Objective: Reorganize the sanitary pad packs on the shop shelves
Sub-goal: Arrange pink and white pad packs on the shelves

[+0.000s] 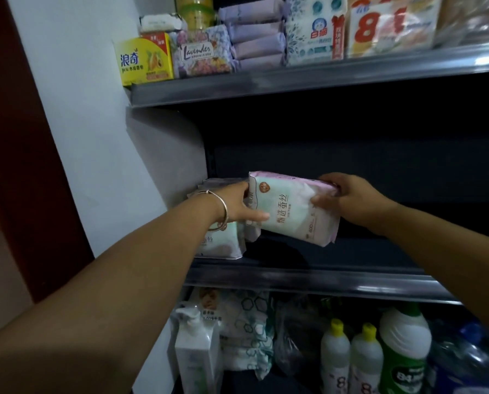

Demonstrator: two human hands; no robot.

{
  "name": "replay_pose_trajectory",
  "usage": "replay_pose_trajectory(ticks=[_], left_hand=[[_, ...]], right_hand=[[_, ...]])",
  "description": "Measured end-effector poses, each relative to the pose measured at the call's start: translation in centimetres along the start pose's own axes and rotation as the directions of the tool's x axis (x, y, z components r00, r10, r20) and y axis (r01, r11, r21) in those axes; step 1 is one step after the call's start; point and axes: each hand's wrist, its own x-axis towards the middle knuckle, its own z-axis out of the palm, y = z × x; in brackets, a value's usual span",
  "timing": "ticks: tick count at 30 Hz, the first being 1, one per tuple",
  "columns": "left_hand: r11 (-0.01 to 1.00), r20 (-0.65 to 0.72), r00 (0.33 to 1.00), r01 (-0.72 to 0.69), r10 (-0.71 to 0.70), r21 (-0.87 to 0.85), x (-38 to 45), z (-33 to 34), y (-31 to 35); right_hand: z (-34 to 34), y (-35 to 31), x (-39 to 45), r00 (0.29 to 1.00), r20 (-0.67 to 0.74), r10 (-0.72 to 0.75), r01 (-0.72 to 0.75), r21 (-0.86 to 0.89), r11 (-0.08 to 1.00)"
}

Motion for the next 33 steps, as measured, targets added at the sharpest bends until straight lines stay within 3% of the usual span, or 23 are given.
replay_pose_trajectory(ticks=[5, 9, 13, 16, 20, 23, 25, 27, 30, 33], left_hand=[[0.91, -0.135, 0.979, 0.087, -0.153, -0.404, -1.5, 0.7, 2.2], [0.689, -0.059, 0.963, 0.145, -0.263, -0.71, -4.1, 1.3, 5.3], [0.369, 0.077, 0.964, 0.171, -0.255, -0.914, -4.9, 0.3, 6.7], [0.169, 0.201, 0.949, 0.245, -0.243, -0.955, -4.3, -1.1, 5.9], [0.15, 0.207, 0.942, 0.252, -0.263, -0.956, -2.1, -1.9, 4.5], [0.253, 0.132, 0.954, 0.202, -0.269, -0.946, -0.2, -1.8, 3.9], [0.335, 0.024, 0.969, 0.108, -0.245, -0.936, 1.1, -1.5, 3.2], [0.335, -0.084, 0.973, -0.007, -0.214, -0.942, 2.2, -1.4, 2.7], [0.281, -0.171, 0.974, -0.124, -0.149, -0.952, 3.5, -1.5, 2.5], [0.285, -0.182, 0.983, -0.164, -0.038, -0.944, 4.8, -1.6, 2.7]], right_hand=[[-1.3, 0.3, -2.5, 1.0, 0.001, 0.031, -0.03, 0.25, 0.968], [-2.0, 0.1, -4.5, 0.999, 0.011, 0.033, -0.034, 0.41, 0.911], [-2.5, 0.3, -4.9, 0.997, -0.078, -0.022, 0.044, 0.302, 0.952], [-2.6, 0.3, -4.4, 0.968, -0.166, -0.188, 0.182, -0.05, 0.982], [-1.8, 0.0, -3.1, 0.89, -0.218, -0.4, 0.336, -0.281, 0.899], [-1.1, 0.7, -1.4, 0.86, -0.186, -0.475, 0.41, -0.305, 0.86], [-1.1, 1.5, -0.4, 0.918, -0.123, -0.377, 0.358, -0.149, 0.922], [-1.3, 2.3, 0.5, 0.985, -0.027, -0.171, 0.174, 0.167, 0.97], [-1.3, 3.1, 2.3, 0.994, 0.078, 0.075, -0.105, 0.537, 0.837], [-1.9, 3.3, 4.1, 0.989, 0.121, 0.086, -0.142, 0.603, 0.785]])
